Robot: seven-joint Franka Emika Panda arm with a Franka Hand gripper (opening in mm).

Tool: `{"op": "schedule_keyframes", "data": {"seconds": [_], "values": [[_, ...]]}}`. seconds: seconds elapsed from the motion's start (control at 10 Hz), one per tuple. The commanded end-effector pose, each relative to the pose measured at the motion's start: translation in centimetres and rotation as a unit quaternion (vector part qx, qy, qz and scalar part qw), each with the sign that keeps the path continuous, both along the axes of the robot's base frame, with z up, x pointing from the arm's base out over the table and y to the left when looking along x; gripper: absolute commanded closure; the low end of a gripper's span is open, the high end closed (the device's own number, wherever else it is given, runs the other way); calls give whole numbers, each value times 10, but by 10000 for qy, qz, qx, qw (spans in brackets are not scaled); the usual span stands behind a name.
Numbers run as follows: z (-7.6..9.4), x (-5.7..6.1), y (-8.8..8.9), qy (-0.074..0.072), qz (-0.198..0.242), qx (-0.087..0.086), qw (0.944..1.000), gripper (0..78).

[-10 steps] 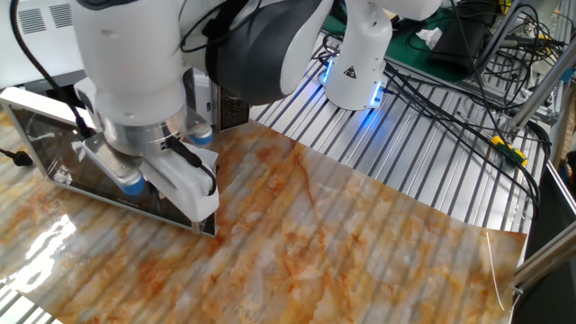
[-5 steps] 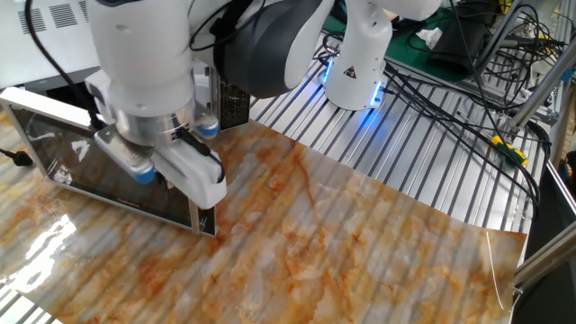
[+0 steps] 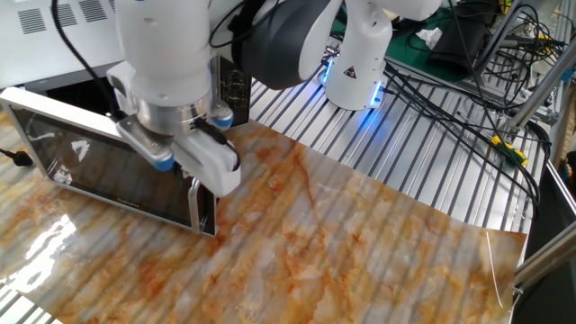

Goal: Close the microwave door

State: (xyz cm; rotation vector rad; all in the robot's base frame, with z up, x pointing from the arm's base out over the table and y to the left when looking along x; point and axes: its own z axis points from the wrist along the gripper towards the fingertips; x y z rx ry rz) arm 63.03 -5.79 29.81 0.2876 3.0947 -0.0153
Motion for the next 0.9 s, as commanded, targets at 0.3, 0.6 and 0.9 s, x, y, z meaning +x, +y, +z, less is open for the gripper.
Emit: {"op": "schedule_keyframes", "data": {"seconds": [0.3,0.6,0.9], "values": [[-1,-28,-3,36,31,-11,10000,776],[-2,-32,-4,106,-13,-14,9999,776],[-2,-32,-4,121,-44,-2,9999,776]]}}
